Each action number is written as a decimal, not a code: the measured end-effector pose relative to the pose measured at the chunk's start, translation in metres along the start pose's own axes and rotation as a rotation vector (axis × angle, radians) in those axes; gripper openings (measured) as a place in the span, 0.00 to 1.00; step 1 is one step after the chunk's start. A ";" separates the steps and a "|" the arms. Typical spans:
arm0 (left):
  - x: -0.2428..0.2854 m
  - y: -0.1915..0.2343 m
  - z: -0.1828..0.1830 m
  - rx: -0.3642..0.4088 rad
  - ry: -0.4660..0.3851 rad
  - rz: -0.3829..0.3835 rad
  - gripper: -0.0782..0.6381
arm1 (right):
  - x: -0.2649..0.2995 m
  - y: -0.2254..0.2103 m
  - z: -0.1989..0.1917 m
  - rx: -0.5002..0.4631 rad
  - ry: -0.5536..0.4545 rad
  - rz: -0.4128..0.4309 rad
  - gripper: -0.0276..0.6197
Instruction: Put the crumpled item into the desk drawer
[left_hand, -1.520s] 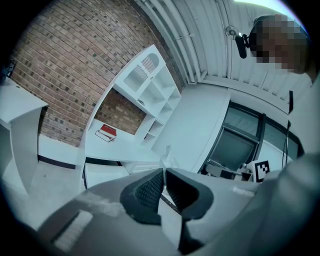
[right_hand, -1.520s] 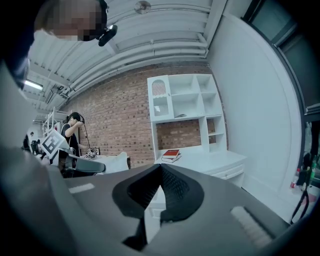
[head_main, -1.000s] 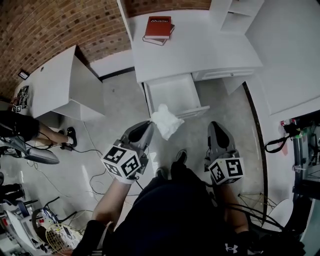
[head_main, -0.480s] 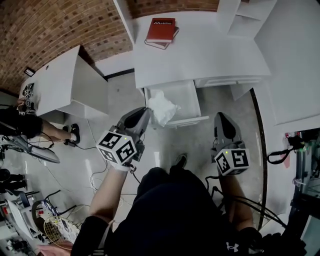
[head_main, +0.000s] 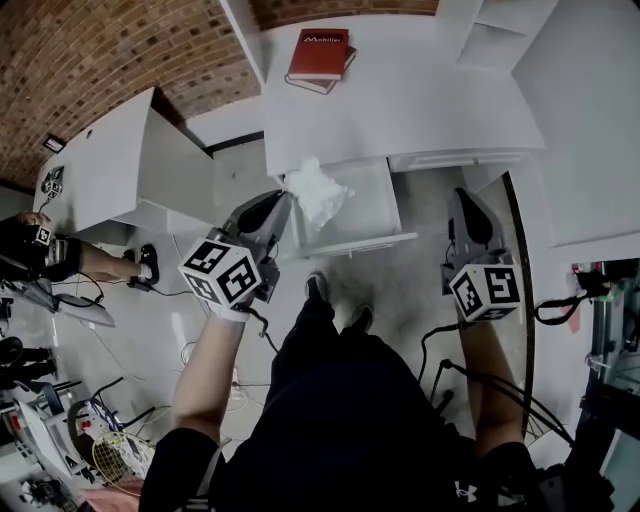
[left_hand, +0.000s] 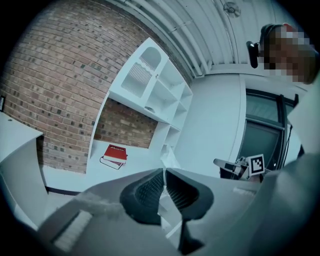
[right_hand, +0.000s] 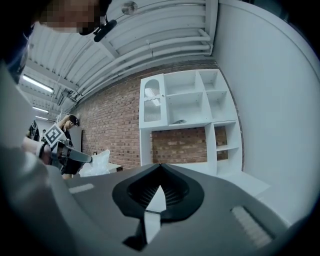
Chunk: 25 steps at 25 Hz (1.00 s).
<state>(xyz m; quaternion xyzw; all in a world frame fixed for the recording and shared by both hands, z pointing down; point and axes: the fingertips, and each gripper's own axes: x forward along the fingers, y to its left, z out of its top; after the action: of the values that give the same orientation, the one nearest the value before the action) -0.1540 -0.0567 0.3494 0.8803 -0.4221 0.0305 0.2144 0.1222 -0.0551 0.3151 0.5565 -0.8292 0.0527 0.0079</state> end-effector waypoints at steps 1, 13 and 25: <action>0.004 0.005 -0.002 -0.003 0.009 -0.009 0.13 | 0.003 -0.001 -0.001 -0.001 0.004 -0.006 0.05; 0.095 0.048 -0.035 -0.049 0.171 -0.185 0.13 | 0.046 -0.023 -0.030 0.061 0.084 -0.170 0.05; 0.152 0.065 -0.064 -0.067 0.318 -0.365 0.13 | 0.065 -0.026 -0.055 0.097 0.144 -0.338 0.05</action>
<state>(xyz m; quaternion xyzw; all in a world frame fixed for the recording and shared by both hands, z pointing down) -0.0970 -0.1779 0.4656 0.9185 -0.2179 0.1155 0.3091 0.1186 -0.1192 0.3765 0.6824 -0.7176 0.1302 0.0489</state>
